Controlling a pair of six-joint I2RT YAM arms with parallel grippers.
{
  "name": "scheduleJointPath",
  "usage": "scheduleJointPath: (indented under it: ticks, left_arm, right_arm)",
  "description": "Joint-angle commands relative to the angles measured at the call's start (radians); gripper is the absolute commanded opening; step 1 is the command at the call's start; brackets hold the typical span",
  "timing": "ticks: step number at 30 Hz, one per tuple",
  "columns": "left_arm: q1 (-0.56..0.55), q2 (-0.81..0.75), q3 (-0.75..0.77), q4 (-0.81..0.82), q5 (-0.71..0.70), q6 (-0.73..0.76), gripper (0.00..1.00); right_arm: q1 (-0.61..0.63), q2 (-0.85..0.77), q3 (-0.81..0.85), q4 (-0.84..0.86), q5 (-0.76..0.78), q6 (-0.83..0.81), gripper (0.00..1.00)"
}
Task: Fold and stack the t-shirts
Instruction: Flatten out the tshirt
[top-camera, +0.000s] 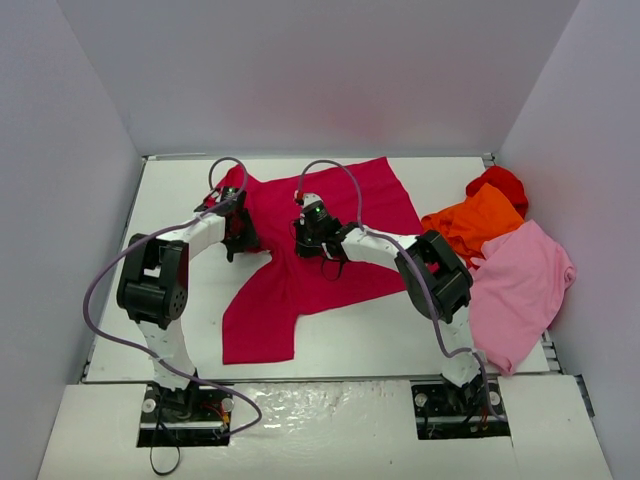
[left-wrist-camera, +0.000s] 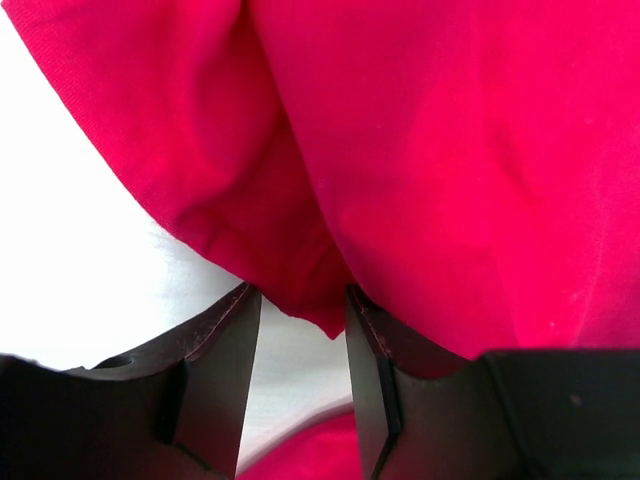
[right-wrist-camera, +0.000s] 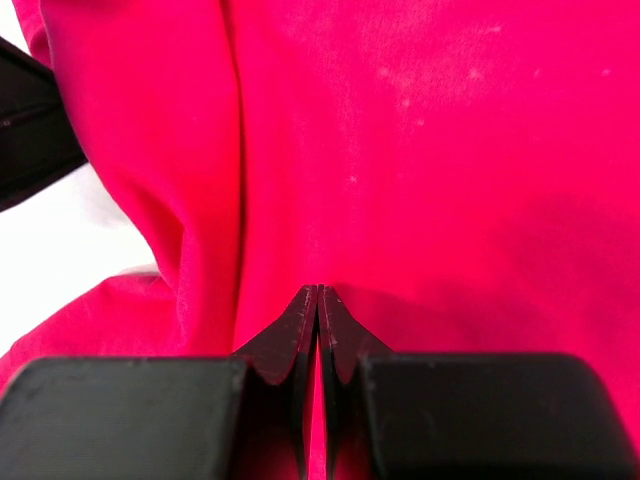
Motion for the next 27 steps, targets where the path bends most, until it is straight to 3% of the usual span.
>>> scheduleJointPath:
  ticks: [1,3,6,8,15,21,27]
  left_arm:
    - [-0.002,-0.033,0.047,0.039,-0.015,-0.007,0.36]
    - [-0.001,0.009,0.07,0.011,-0.013,-0.007,0.32]
    - [-0.002,0.036,0.077,0.011,0.011,-0.011,0.08]
    - [-0.003,0.038,0.079,0.005,0.02,-0.013,0.0]
    - [-0.003,-0.006,0.163,-0.184,-0.081,0.035,0.0]
    - [0.003,-0.024,0.363,-0.497,-0.254,0.095,0.0]
    - [0.094,-0.026,0.532,-0.648,-0.329,0.15,0.0]
  right_arm:
    - [0.0,-0.011,0.001,0.048,-0.02,0.0,0.0]
    - [0.0,-0.012,0.0,0.049,-0.021,0.001,0.0]
    - [-0.001,-0.019,-0.005,0.049,-0.014,0.001,0.0]
    - [0.0,-0.019,-0.01,0.046,-0.006,-0.002,0.0]
    - [-0.007,0.026,-0.018,0.023,0.039,-0.022,0.0]
    - [-0.026,0.047,-0.028,0.008,0.083,-0.048,0.0]
    - [-0.042,0.053,-0.014,-0.013,0.092,-0.056,0.0]
